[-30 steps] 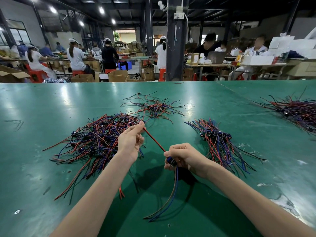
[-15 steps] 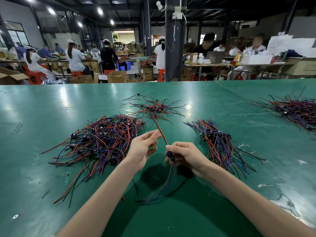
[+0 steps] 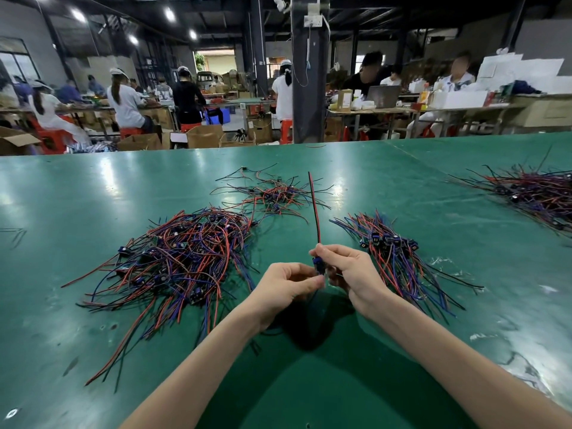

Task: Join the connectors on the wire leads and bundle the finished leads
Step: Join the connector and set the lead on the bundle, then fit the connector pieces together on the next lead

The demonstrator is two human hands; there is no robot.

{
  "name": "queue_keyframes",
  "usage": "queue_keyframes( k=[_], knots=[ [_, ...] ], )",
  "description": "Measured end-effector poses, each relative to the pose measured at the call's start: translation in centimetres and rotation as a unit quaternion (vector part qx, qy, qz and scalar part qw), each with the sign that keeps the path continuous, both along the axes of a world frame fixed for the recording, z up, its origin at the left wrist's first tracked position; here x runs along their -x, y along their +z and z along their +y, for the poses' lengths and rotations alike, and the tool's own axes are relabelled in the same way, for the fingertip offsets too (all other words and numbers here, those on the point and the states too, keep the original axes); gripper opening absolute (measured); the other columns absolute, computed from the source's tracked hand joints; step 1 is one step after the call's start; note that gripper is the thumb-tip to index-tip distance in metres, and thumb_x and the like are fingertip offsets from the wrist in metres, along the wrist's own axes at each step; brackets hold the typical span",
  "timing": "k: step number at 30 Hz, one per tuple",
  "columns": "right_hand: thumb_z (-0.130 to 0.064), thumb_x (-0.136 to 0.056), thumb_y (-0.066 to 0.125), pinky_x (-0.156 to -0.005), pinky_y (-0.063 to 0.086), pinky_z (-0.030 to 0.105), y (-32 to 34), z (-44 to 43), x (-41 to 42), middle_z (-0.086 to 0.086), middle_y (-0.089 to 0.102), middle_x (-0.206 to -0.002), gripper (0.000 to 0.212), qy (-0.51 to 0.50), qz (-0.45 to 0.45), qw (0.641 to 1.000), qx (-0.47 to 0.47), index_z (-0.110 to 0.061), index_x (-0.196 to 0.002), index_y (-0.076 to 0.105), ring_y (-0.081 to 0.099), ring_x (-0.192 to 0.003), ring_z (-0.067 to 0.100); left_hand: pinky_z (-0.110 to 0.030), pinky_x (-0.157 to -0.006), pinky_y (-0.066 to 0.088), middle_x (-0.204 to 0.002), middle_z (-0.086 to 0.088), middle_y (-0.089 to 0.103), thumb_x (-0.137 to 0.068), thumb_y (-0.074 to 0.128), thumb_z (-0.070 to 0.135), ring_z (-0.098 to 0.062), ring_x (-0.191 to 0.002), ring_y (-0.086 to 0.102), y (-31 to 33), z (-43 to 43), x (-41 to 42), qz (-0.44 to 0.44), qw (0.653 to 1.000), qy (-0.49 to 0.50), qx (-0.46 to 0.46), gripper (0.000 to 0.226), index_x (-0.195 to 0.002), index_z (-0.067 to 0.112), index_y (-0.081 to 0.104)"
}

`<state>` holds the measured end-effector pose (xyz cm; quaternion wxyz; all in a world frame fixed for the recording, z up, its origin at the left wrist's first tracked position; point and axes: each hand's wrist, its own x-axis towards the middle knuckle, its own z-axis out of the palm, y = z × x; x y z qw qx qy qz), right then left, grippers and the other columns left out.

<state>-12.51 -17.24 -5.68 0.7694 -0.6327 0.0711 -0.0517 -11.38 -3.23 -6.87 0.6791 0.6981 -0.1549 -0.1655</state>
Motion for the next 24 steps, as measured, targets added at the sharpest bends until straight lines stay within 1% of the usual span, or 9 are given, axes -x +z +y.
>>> queue_keyframes(
  k=[2,4,7,9,12,15,17,21,24],
  knots=[
    [-0.021,-0.079,0.072,-0.062,0.037,0.03,-0.1,0.0,0.0,0.003,0.069,-0.069,0.015,0.003,-0.003,1.0,-0.006,-0.016,-0.066,0.076,0.047,-0.074,0.024,-0.013,-0.048,0.032,-0.072,-0.009,0.059,-0.085,0.066,0.006,-0.005,-0.049,0.04,0.0,-0.1,0.0,0.003,1.0,-0.001,0.003,0.002,-0.084,0.005,0.066],
    [-0.024,-0.081,0.07,-0.059,0.035,0.028,-0.1,0.1,-0.1,0.004,0.066,-0.071,0.015,0.008,-0.003,1.0,0.001,-0.016,-0.07,0.074,0.046,-0.068,0.022,-0.013,-0.045,0.03,-0.066,-0.006,0.056,-0.083,0.068,0.007,-0.005,-0.046,0.038,0.0,-0.1,-0.1,0.018,1.0,0.001,0.015,0.005,-0.081,0.004,0.066],
    [-0.034,-0.089,0.062,-0.05,0.032,0.023,-0.1,0.3,-0.3,-0.001,0.056,-0.065,0.02,0.016,0.014,1.0,0.013,-0.016,-0.08,0.067,0.047,-0.051,0.012,-0.016,-0.046,0.028,-0.078,-0.014,0.057,-0.083,0.068,0.009,-0.007,-0.047,0.037,0.4,-0.1,-0.2,0.061,0.996,0.024,0.054,0.006,-0.079,0.005,0.065],
    [-0.036,-0.091,0.058,-0.049,0.032,0.022,-0.2,0.4,-0.4,-0.003,0.058,-0.063,0.023,0.027,0.033,0.999,0.017,-0.014,-0.087,0.062,0.048,-0.049,0.01,-0.018,-0.05,0.03,-0.085,-0.018,0.062,-0.081,0.068,0.008,-0.009,-0.053,0.039,0.7,0.0,-0.4,0.093,0.989,0.045,0.102,0.008,-0.073,0.009,0.068],
    [-0.03,-0.093,0.057,-0.045,0.029,0.021,-0.3,0.6,-0.2,0.0,0.063,-0.069,0.018,0.08,0.05,0.995,0.023,-0.012,-0.091,0.058,0.046,-0.046,0.011,-0.013,-0.047,0.033,-0.064,0.002,0.064,-0.079,0.07,0.007,-0.003,-0.048,0.042,0.8,0.5,-1.2,0.117,0.978,0.1,0.14,0.016,-0.065,0.014,0.067],
    [-0.023,-0.091,0.059,-0.037,0.029,0.017,-0.2,1.2,0.1,0.006,0.069,-0.079,0.013,0.148,0.05,0.988,0.022,-0.01,-0.093,0.058,0.05,-0.041,0.01,-0.018,-0.053,0.04,-0.057,0.006,0.049,-0.074,0.073,0.01,-0.004,-0.047,0.039,0.9,1.0,-1.7,0.126,0.972,0.125,0.153,0.007,-0.073,0.013,0.068],
    [-0.021,-0.089,0.061,-0.036,0.029,0.015,-0.3,1.5,0.3,0.006,0.071,-0.081,0.011,0.175,0.042,0.984,0.011,-0.01,-0.089,0.06,0.051,-0.04,0.009,-0.023,-0.061,0.05,-0.062,0.002,0.046,-0.071,0.074,0.012,-0.005,-0.046,0.041,0.9,1.2,-1.9,0.137,0.971,0.115,0.159,0.013,-0.081,0.008,0.066],
    [-0.017,-0.086,0.063,-0.034,0.028,0.014,-0.5,1.8,0.3,-0.001,0.071,-0.075,0.011,0.172,0.014,0.985,0.009,-0.007,-0.088,0.065,0.049,-0.038,0.006,-0.014,-0.044,0.046,-0.066,-0.002,0.054,-0.068,0.074,0.012,-0.003,-0.042,0.046,1.1,1.1,-1.7,0.165,0.966,0.094,0.177,0.022,-0.086,0.004,0.066],
    [-0.013,-0.087,0.062,-0.033,0.026,0.013,-0.5,1.5,0.3,0.004,0.069,-0.07,0.01,0.16,0.003,0.987,0.008,-0.005,-0.083,0.067,0.044,-0.035,0.005,-0.016,-0.044,0.045,-0.056,0.002,0.059,-0.066,0.072,0.018,-0.004,-0.043,0.05,1.0,1.0,-1.8,0.168,0.964,0.083,0.19,0.026,-0.088,0.004,0.068]
  ],
)
